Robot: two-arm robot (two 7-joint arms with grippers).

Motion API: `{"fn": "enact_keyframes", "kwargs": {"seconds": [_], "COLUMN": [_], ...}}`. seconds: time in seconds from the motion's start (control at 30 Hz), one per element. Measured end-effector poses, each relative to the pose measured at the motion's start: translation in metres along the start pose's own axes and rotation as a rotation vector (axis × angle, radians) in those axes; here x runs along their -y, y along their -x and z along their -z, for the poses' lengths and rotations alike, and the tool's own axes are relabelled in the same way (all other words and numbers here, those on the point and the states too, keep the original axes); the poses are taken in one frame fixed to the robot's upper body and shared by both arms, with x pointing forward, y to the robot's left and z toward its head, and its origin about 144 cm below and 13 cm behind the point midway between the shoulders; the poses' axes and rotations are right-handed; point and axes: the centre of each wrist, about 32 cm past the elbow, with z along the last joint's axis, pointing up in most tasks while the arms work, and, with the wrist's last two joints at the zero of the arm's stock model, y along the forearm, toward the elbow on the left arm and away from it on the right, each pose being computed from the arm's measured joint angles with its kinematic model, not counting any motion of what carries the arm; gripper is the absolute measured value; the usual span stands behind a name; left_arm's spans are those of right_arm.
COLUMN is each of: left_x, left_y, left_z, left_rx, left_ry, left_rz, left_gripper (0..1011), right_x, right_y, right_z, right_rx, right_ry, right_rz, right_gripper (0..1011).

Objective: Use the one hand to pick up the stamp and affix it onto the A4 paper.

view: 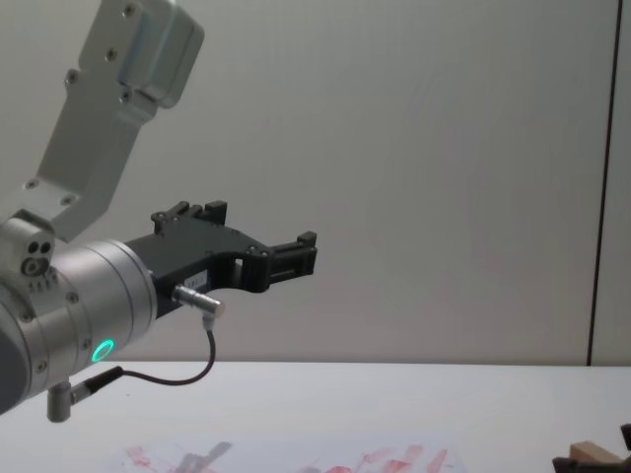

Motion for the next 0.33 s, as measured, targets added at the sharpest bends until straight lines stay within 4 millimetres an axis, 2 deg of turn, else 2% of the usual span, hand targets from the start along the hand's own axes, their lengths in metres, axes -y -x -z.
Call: {"fn": "enact_keyframes", "kwargs": {"seconds": [0.03, 0.2, 0.33], "left_x": [0.0000, 0.0000, 0.0000], "left_y": [0.0000, 0.0000, 0.0000], "left_z": [0.0000, 0.0000, 0.0000], "left_rx": [0.000, 0.000, 0.000], "left_ry": [0.000, 0.000, 0.000], "left_rz": [0.000, 0.000, 0.000], "left_gripper": [1002, 1002, 1002], "right_x": [-0.0001, -0.0003, -0.0005], "right_y": [0.0000, 0.0002, 0.0002], "right_z": [0.0000, 0.0003, 0.0003], "right_rx": [0.000, 0.000, 0.000], "right_ry": [0.000, 0.002, 0.002], "right_rz": [0.000, 0.000, 0.000], "right_gripper": [861, 992, 1001]}}
